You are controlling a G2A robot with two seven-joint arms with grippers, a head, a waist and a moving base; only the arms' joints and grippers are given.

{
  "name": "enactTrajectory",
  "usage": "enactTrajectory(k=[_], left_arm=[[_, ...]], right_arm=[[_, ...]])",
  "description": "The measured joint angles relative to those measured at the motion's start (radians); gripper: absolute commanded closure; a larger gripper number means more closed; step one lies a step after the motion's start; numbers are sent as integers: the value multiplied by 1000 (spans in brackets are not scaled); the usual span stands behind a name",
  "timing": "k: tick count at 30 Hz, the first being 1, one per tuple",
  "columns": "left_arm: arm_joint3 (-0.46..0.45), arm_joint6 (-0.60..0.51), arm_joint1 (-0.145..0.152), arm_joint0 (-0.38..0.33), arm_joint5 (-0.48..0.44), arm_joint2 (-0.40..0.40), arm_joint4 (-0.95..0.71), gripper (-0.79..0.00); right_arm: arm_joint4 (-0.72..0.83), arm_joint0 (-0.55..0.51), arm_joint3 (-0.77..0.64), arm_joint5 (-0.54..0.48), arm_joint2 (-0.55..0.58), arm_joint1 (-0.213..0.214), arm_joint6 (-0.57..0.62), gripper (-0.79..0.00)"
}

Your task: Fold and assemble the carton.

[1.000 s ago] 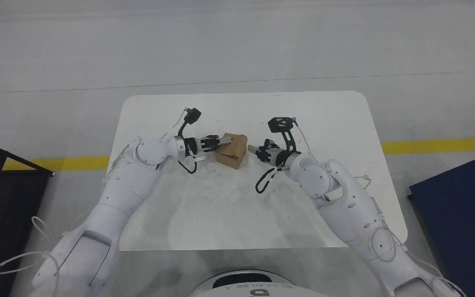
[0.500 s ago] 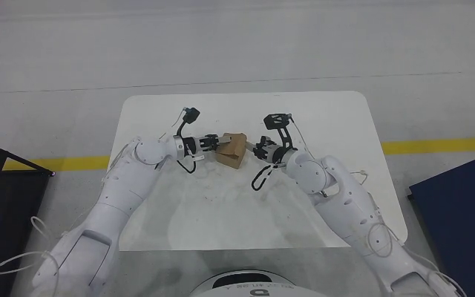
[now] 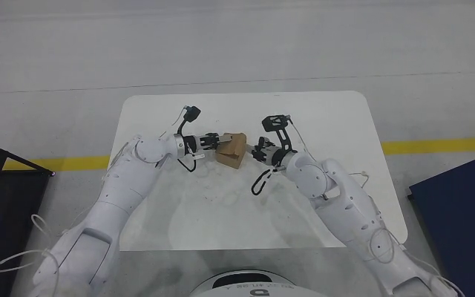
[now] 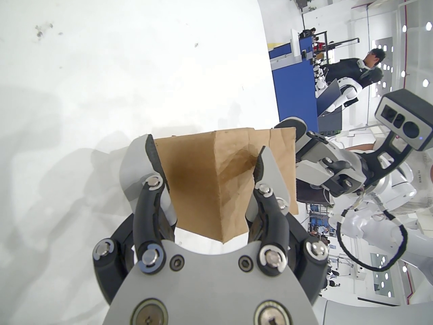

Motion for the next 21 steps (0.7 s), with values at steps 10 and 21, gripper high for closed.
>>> enactTrajectory(k=[10, 21], left_arm=[[6, -2, 0, 1, -10, -3, -3, -499], [8, -2, -3, 3, -9, 2, -3, -462]], right_arm=[[5, 60, 45, 4, -47, -19, 17, -422], [25, 83, 97, 1, -66, -32, 24, -440]])
